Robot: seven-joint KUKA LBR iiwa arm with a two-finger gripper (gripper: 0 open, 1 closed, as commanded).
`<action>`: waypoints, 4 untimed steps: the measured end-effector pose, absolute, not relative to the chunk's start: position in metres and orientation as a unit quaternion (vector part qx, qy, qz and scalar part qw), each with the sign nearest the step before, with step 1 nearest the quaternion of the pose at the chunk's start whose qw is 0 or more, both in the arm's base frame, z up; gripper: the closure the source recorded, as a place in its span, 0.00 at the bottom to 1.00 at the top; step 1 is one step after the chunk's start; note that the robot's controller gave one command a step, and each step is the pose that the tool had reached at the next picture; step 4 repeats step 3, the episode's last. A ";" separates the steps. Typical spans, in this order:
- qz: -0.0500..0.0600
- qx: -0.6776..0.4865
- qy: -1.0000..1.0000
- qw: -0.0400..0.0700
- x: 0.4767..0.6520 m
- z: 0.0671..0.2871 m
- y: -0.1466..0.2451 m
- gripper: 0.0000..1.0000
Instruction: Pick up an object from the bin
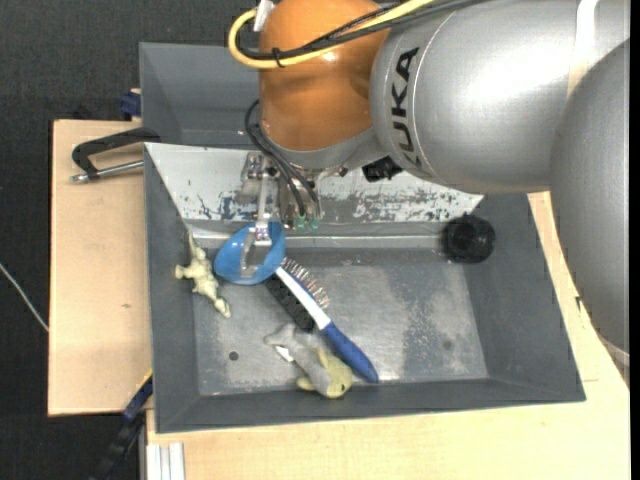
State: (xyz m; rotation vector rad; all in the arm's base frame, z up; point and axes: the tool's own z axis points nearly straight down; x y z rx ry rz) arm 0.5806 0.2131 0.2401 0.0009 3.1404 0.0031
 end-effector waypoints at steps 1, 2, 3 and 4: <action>0.000 -0.042 0.999 -0.001 0.584 0.075 0.200 0.00; 0.004 -0.043 0.999 0.004 0.587 0.085 0.204 1.00; 0.003 -0.035 0.999 0.007 0.549 0.231 0.202 1.00; 0.003 -0.035 0.999 0.007 0.549 0.231 0.202 1.00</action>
Offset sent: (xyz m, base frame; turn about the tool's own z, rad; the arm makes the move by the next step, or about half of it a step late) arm 0.0034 -0.0136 -0.1629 -0.0851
